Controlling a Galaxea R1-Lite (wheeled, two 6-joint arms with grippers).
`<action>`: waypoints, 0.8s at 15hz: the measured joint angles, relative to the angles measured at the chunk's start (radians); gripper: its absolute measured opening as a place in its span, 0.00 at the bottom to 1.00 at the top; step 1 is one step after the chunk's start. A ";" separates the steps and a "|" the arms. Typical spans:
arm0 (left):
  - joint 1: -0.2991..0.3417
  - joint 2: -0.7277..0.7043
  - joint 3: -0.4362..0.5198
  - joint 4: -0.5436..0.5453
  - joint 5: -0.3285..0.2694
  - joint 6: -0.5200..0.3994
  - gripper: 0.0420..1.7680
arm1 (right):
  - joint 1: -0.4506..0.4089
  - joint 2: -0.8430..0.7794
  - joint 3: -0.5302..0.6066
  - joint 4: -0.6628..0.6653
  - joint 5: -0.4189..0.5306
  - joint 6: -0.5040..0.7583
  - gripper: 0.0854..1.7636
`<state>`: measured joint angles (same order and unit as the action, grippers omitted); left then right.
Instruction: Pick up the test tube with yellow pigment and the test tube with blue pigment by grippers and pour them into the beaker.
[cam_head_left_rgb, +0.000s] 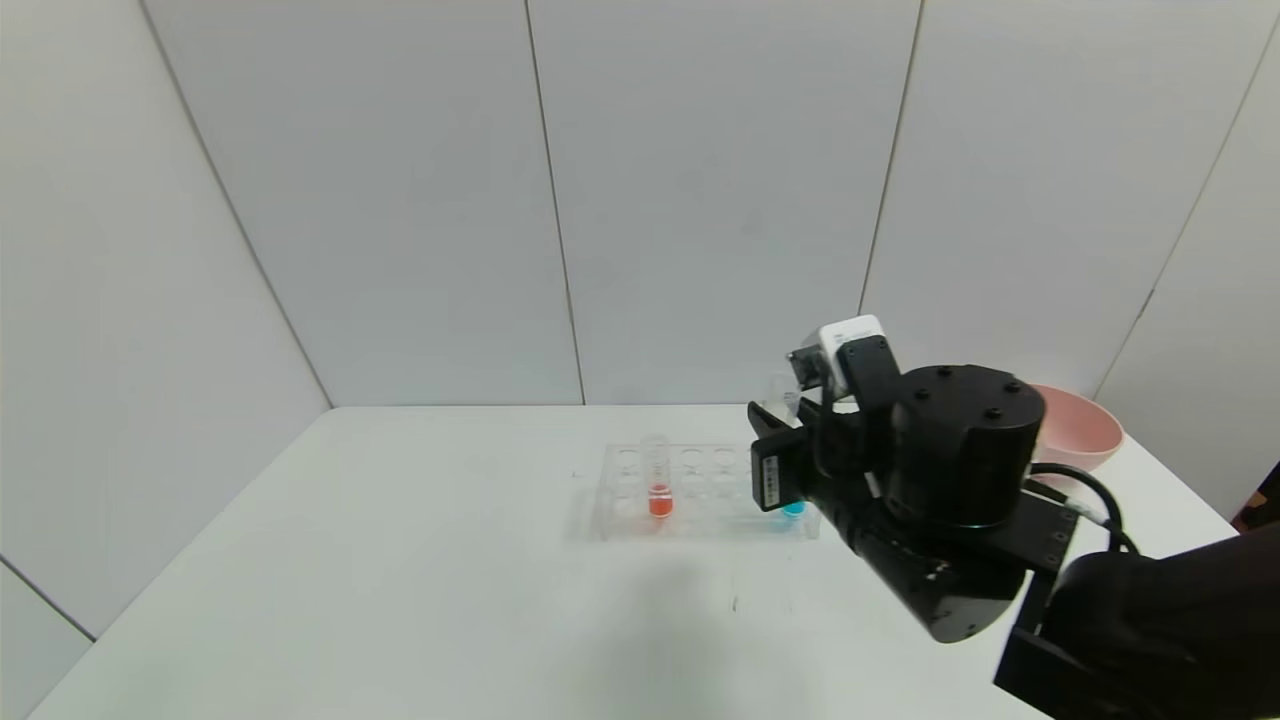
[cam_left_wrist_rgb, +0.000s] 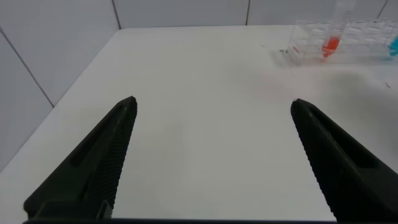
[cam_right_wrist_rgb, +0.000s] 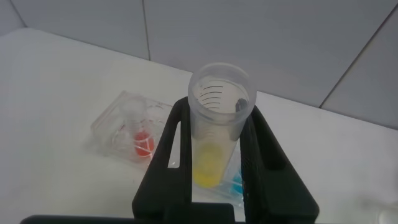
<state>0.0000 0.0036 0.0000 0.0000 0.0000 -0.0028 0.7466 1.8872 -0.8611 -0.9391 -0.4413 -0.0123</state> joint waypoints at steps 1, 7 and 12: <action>0.000 0.000 0.000 0.000 0.000 0.000 1.00 | -0.031 -0.043 0.056 0.003 0.079 -0.005 0.25; 0.000 0.000 0.000 0.000 0.000 0.000 1.00 | -0.304 -0.251 0.270 0.097 0.518 -0.074 0.25; 0.000 0.000 0.000 0.000 0.000 0.000 1.00 | -0.627 -0.368 0.228 0.451 0.917 -0.225 0.25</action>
<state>-0.0004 0.0036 0.0000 0.0000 0.0000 -0.0028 0.1191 1.5191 -0.6330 -0.4877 0.4757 -0.2374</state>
